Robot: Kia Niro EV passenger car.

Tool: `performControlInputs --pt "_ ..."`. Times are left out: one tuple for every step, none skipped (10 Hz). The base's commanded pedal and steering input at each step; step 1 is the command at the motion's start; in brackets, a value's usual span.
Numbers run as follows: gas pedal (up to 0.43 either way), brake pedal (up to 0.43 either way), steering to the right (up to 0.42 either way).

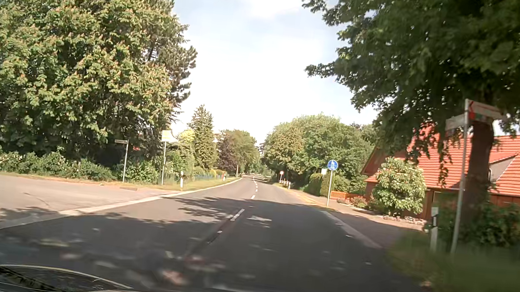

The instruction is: Follow the waypoints while adhering to traffic rules and regulations

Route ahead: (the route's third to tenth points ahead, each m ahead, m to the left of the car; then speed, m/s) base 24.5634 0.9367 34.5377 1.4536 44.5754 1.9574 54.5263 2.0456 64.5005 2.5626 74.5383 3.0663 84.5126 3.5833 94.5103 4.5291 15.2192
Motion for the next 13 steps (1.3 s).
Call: performControlInputs --pt "0.209 0.000 -0.005" --pt "0.209 0.000 -0.005" --pt "0.220 0.000 -0.004" --pt "0.228 0.000 -0.004" --pt "0.228 0.000 -0.004" --pt "0.228 0.000 -0.003" --pt "0.228 0.000 -0.003" --pt "0.228 0.000 -0.003" --pt "0.228 0.000 -0.003" --pt "0.228 0.000 -0.002" --pt "0.228 0.000 -0.003" --pt "0.228 0.000 -0.003" --pt "0.228 0.000 -0.003"
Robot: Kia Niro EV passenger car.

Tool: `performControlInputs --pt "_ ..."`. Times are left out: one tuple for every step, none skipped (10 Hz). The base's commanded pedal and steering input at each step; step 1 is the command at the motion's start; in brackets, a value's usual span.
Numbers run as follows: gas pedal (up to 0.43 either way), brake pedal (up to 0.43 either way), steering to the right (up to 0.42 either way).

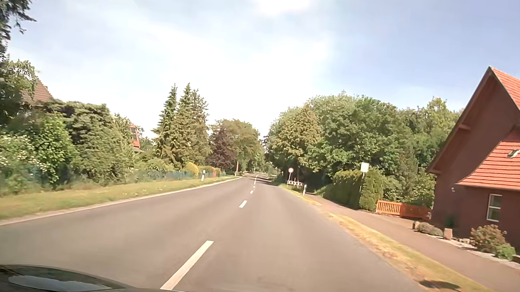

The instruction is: Follow the waypoints while adhering to traffic rules and regulations

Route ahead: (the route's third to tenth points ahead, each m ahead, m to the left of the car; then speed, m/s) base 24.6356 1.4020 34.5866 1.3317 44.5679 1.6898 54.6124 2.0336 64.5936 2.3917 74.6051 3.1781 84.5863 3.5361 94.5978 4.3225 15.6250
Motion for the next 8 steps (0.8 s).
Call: performControlInputs --pt "0.228 0.000 -0.003" --pt "0.220 0.000 -0.004" --pt "0.220 0.000 -0.005" --pt "0.220 0.000 -0.007" --pt "0.220 0.000 -0.007" --pt "0.220 0.000 -0.007" --pt "0.220 0.000 -0.008" --pt "0.220 0.000 -0.008"
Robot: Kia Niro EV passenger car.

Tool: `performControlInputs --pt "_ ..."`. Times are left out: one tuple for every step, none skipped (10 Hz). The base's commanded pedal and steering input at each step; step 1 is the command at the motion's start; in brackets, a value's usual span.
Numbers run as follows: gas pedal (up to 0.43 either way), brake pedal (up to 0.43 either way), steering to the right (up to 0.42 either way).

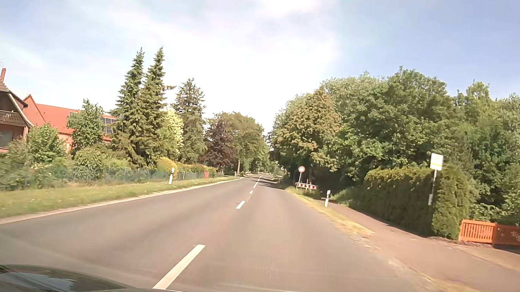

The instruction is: Follow the waypoints while adhering to traffic rules and regulations

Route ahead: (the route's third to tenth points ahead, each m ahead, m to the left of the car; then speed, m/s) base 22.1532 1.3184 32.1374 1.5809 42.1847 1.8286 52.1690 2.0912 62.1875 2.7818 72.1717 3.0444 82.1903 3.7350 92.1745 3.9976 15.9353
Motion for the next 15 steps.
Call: performControlInputs --pt "0.220 0.000 -0.007" --pt "0.220 0.000 -0.008" --pt "0.220 0.000 -0.008" --pt "0.220 0.000 -0.007" --pt "0.220 0.000 -0.007" --pt "0.220 0.000 -0.008" --pt "0.220 0.000 -0.007" --pt "0.220 0.000 -0.007" --pt "0.220 0.000 -0.006" --pt "0.220 0.000 -0.006" --pt "0.220 0.000 -0.005" --pt "0.220 0.000 -0.005" --pt "0.220 0.000 -0.005" --pt "0.220 0.000 -0.004" --pt "0.220 0.000 -0.004"
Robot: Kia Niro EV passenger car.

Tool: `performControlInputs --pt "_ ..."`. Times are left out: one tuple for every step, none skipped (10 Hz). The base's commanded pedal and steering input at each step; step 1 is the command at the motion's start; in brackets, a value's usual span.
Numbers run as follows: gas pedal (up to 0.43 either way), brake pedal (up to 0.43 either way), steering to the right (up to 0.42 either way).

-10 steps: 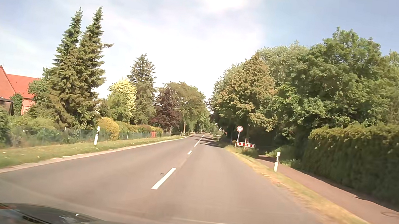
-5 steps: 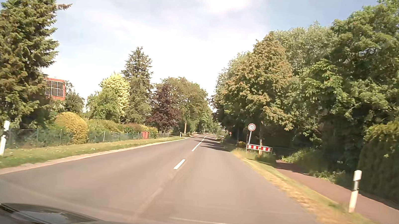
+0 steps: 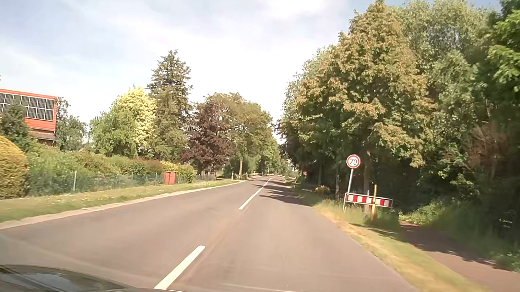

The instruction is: Follow the waypoints while adhering to traffic rules and regulations

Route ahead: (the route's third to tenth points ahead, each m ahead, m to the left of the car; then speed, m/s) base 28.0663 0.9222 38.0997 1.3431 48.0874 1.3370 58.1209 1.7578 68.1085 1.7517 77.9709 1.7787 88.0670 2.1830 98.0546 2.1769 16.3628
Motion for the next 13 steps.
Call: performControlInputs --pt "0.220 0.000 -0.003" --pt "0.220 0.000 -0.003" --pt "0.220 0.000 -0.003" --pt "0.220 0.000 -0.003" --pt "0.220 0.000 -0.003" --pt "0.220 0.000 -0.003" --pt "0.220 0.000 -0.002" --pt "0.220 0.000 -0.002" --pt "0.220 0.000 -0.002" --pt "0.220 0.000 -0.002" --pt "0.220 0.000 -0.002" --pt "0.220 0.000 -0.002" --pt "0.220 0.000 -0.001"
